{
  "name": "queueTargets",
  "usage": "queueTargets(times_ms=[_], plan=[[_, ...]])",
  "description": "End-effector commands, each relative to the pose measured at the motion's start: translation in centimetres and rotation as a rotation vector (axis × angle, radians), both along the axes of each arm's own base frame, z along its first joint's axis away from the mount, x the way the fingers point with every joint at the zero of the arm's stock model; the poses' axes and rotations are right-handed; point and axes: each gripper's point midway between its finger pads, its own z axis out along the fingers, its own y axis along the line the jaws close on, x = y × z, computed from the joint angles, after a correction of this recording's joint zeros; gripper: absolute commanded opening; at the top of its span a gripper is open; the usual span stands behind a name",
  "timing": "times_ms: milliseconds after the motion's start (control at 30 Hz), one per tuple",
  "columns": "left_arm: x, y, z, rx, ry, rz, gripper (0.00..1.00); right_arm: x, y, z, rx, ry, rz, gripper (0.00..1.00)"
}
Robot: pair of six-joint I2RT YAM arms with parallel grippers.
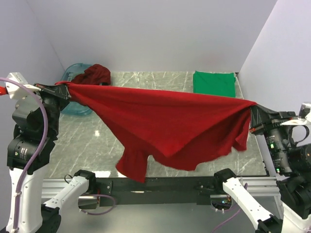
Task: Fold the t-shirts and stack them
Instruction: Flatten the tshirt out
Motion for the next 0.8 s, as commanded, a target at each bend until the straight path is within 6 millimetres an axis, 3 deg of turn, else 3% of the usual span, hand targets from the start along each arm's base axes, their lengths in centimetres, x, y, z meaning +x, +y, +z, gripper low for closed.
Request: queueTargets(times_ms=[0,167,367,533,633,700,767], plan=[[-1.0,1.0,1.0,-0.03,-0.021,0.047,0.0,0.1,-1.4,1.8,0.048,-0.029,-0.077,0.0],[-3.2,0.5,2.1,-0.058,-0.086,-0.007,0.0,-1.5,-1.0,2.7,0.053,-0.063,-0.028,0.0],[-6.4,0.2,3.9,-0.083,-0.156,-0.066,0.0,-3.9,-2.0,3.5,0.09,-0.088,-0.035,0.0],[-7.9,-0.2,4.6,-0.097,-0.175,-0.105,0.0,-5.6,-2.9,4.8,0.102,-0.131,-0.051,0.0],[-7.7,-0.6,4.6,-0.105,-0.178,-0.127,0.0,-5.4,-3.2,5.4,0.095,-0.138,-0.069,0.0],[-6.8,-1.0,4.0,-0.108,-0.158,-0.136,0.0,-4.2,-3.3,5.4,0.079,-0.119,-0.1,0.0],[-4.5,-1.5,2.4,-0.106,-0.101,-0.132,0.0,-2.8,-3.2,5.4,0.071,-0.101,-0.121,0.0]])
